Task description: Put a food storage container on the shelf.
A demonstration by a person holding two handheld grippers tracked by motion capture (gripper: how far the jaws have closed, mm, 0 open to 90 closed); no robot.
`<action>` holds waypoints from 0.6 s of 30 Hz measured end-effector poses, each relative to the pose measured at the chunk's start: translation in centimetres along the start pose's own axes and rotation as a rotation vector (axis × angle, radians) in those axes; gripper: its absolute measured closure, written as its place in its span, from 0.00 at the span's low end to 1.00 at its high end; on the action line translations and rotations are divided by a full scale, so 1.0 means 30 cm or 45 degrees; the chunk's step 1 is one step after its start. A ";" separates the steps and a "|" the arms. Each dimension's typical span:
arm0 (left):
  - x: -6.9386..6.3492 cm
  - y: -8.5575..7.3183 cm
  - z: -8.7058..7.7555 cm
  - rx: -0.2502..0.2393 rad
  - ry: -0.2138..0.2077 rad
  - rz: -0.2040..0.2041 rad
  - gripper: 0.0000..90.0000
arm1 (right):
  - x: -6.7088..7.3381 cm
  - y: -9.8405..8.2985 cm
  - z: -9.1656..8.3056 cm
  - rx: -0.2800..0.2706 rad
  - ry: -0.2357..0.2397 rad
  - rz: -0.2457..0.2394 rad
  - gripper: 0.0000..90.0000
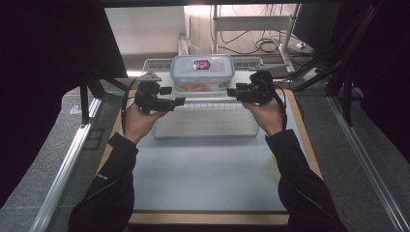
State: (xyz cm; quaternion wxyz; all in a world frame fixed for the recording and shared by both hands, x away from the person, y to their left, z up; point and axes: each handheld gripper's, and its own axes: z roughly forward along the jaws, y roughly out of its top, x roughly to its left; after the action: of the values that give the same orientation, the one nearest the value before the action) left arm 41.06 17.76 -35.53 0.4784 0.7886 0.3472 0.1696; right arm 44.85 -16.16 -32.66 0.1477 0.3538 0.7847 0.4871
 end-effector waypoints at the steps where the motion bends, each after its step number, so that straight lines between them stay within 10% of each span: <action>1: -0.011 -0.009 -0.006 0.009 0.002 0.003 0.29 | 0.004 -0.007 -0.006 0.006 0.015 -0.006 0.49; 18: -0.117 -0.201 -0.088 0.011 -0.028 0.031 0.12 | 0.089 -0.172 -0.063 -0.003 0.029 -0.128 0.18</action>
State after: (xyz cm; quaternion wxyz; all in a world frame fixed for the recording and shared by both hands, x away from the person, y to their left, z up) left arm 34.72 18.76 -39.27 0.4767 0.7967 0.3329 0.1651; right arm 39.74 -16.97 -35.93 0.1635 0.3080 0.8025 0.4841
